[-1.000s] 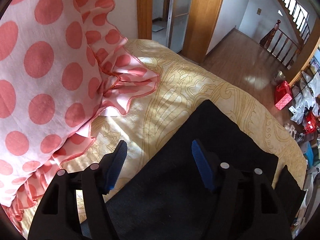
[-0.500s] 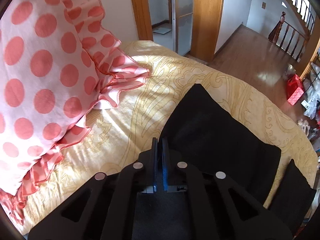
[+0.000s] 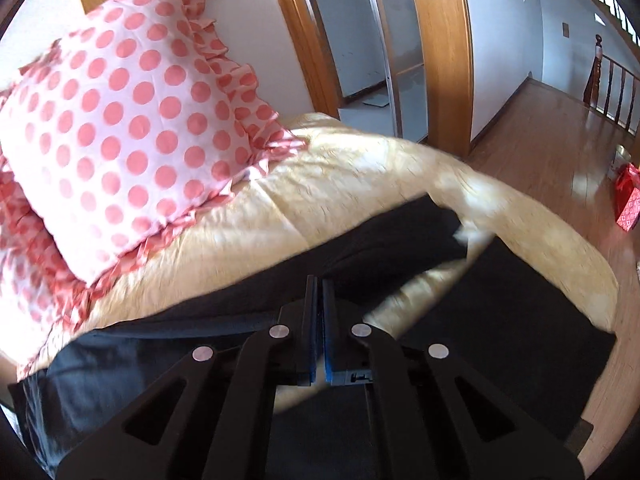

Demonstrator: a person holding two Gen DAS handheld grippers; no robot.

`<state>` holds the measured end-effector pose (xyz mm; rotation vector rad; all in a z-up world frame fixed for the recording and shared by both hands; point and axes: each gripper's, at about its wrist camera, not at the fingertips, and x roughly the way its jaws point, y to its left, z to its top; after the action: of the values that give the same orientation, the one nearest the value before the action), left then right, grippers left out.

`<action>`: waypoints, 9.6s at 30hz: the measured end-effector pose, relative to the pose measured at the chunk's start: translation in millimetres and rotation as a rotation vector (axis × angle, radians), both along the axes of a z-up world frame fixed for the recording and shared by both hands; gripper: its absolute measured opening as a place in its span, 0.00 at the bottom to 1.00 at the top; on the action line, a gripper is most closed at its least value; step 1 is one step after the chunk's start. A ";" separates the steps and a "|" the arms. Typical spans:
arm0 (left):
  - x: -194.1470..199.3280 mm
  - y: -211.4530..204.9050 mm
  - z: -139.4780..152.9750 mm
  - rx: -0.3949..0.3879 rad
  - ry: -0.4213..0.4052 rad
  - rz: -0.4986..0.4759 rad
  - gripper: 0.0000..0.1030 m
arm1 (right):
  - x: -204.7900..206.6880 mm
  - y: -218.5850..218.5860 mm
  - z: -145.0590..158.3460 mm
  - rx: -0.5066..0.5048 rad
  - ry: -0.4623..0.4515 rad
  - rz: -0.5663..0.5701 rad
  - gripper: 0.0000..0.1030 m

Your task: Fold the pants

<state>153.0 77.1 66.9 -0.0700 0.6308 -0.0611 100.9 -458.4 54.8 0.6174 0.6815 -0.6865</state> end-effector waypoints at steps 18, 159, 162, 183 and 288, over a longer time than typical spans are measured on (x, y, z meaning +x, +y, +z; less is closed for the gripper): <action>82.4 -9.1 20.4 0.004 0.067 -0.011 0.98 | -89.7 41.2 -6.7 -0.022 -0.101 0.008 0.02; -82.0 18.5 -21.7 0.026 0.019 -0.074 0.90 | 127.5 338.0 -30.8 -0.192 0.186 1.477 0.46; -78.9 14.7 -28.6 0.024 0.037 -0.087 0.90 | 126.4 337.9 -28.6 -0.205 0.188 1.475 0.19; -75.2 -19.8 -38.7 0.005 0.044 -0.207 0.94 | 60.2 203.0 4.4 -0.299 0.090 0.947 0.37; -82.3 -53.6 -50.6 0.003 0.034 -0.334 0.97 | -37.4 111.0 51.7 -0.079 -0.142 0.536 0.08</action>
<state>70.7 23.5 16.3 0.0377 0.6713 -0.3819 63.5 -347.4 106.4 0.3803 0.6469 -0.1679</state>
